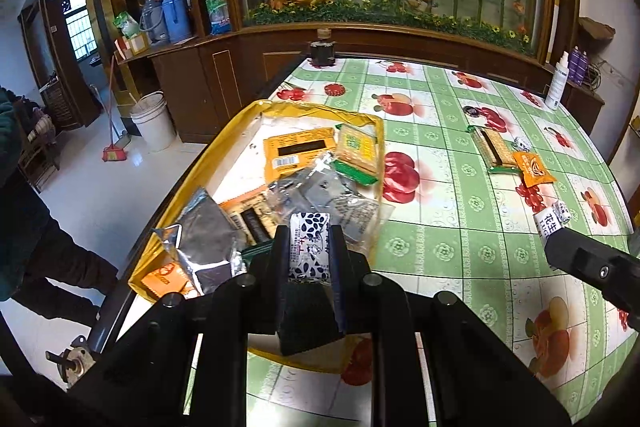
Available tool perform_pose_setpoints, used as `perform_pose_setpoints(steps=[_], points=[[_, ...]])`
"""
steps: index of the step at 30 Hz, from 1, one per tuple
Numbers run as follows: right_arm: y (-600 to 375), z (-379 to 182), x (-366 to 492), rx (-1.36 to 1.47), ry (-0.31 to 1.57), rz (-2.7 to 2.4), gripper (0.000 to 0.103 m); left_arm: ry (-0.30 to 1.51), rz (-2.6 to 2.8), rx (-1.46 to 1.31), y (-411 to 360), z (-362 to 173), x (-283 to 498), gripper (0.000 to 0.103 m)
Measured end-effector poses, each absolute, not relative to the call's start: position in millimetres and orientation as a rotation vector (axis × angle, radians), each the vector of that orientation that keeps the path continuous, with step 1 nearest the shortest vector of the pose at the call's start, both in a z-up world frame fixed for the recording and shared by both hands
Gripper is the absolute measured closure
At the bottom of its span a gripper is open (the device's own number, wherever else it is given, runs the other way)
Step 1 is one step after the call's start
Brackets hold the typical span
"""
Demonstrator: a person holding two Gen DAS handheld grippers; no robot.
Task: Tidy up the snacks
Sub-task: 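Carry both patterned packets over the tray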
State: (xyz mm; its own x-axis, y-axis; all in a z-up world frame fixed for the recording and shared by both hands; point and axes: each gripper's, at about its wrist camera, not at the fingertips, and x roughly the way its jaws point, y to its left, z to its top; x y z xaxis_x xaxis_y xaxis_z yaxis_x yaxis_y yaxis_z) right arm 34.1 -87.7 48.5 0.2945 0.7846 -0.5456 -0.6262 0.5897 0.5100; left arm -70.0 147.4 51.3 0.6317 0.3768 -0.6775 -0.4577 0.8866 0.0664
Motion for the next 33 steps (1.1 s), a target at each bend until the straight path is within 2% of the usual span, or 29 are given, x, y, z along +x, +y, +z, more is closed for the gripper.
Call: perform_pose_setpoints(steps=[33], points=[[-12,49,46,0.160,0.865,1.042,0.084,0.761,0.574,-0.162,204,41,-80,0.087]])
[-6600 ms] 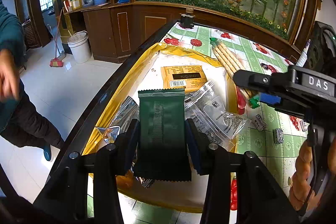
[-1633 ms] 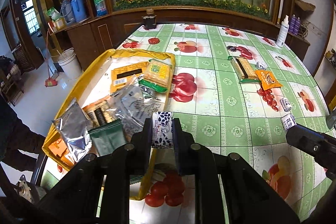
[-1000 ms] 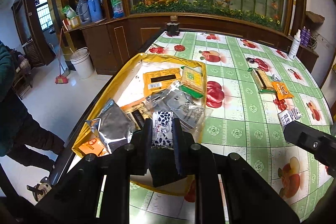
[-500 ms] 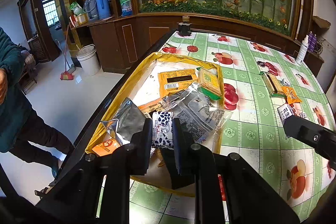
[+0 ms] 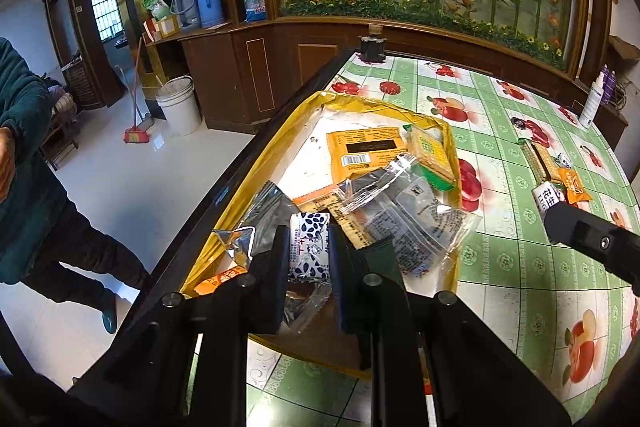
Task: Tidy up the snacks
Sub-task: 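Carry both patterned packets over the tray, then lower both packets into the tray and open both tools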
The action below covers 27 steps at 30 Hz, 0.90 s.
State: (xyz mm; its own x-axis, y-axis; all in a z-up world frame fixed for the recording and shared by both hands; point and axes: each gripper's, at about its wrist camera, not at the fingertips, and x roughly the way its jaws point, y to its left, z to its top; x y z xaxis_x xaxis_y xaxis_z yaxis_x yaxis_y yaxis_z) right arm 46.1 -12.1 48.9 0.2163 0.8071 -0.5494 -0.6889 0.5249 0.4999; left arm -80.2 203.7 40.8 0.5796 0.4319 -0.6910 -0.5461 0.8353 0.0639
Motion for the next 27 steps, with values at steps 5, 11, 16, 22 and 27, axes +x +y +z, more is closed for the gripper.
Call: perform_pose_setpoints(steps=[5,11,16,22,27], points=[[5,45,55,0.160,0.876,1.054,0.084,0.767,0.584,-0.161,209,39,-78,0.087],[22,44,61,0.151,0.874,1.076,0.084,0.774,0.589,-0.159,213,36,-74,0.087],[33,42,69,0.155,0.875,1.085,0.084,0.773,0.599,-0.148,215,36,-71,0.087],[41,37,87,0.184,0.903,1.074,0.084,0.808,0.605,-0.134,222,34,-60,0.087],[48,35,97,0.186,0.910,1.070,0.084,0.797,0.624,-0.117,226,38,-56,0.087]])
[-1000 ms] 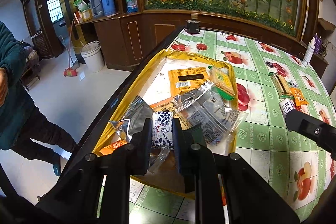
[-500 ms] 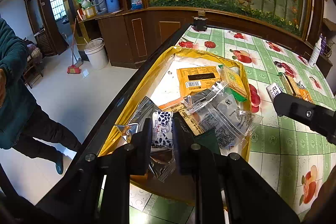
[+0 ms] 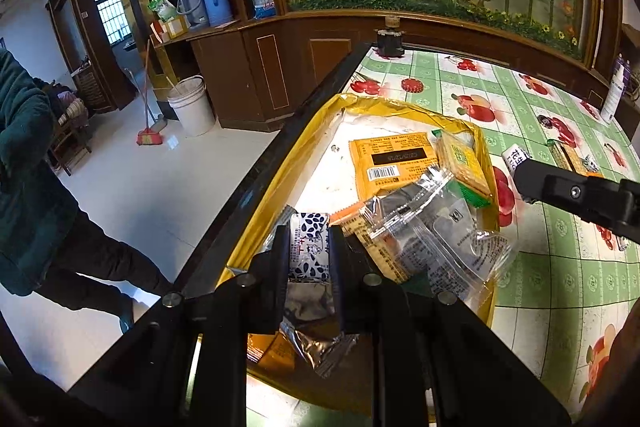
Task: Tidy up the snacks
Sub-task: 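Lower both packets into the tray and open both tools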
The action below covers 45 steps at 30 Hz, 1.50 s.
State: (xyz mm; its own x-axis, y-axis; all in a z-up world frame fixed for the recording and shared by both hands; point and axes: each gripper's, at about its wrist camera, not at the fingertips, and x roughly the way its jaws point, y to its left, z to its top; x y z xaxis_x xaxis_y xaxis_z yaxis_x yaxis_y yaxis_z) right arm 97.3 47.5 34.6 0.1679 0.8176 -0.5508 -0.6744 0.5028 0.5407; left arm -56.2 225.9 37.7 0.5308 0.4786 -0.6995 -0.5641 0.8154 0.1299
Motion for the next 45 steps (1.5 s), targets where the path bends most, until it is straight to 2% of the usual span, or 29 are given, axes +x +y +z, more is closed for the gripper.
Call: perform_pose_setpoints(steps=[45], points=[[80,27,127,0.142,0.910,1.055,0.083,0.803,0.647,-0.084,230,24,-40,0.087]])
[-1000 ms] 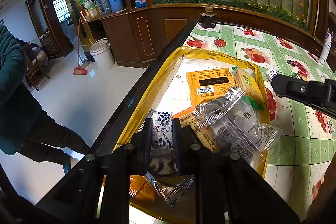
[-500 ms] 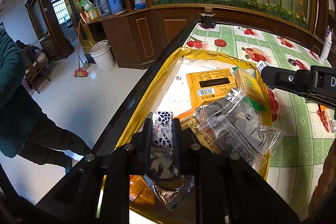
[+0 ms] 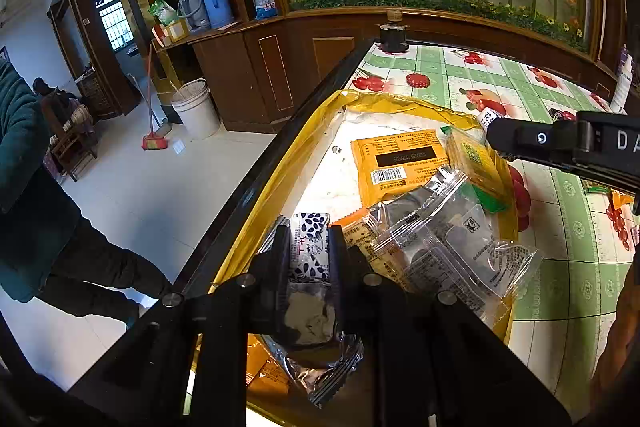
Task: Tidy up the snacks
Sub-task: 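Lower both packets into the tray and open both tools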
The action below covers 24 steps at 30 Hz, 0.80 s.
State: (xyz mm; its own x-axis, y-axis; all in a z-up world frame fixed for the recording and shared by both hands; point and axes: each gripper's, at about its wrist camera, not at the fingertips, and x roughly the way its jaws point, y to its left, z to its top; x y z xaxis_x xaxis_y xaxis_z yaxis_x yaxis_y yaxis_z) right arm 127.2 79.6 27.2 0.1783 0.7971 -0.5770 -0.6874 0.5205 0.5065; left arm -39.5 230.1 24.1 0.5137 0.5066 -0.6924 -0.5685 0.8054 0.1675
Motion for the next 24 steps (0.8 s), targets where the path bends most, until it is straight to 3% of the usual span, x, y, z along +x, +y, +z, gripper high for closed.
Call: perform_pose_setpoints(steps=[16,17,18,20,22,24], points=[[95,14,131,0.088,0.926,1.036,0.082,0.820,0.681,-0.121,239,18,-41,0.086],[97,13,132,0.088,0.930,1.037,0.079,0.825,0.684,-0.137,241,18,-42,0.079],[98,12,132,0.086,0.934,1.040,0.079,0.827,0.688,-0.154,242,18,-44,0.061],[98,11,131,0.080,0.936,1.036,0.072,0.819,0.709,-0.169,244,19,-47,0.040],[93,13,130,0.091,0.931,1.028,0.058,0.803,0.710,-0.174,243,23,-50,0.039],[84,16,128,0.110,0.917,1.020,0.055,0.798,0.705,-0.170,239,26,-51,0.039]])
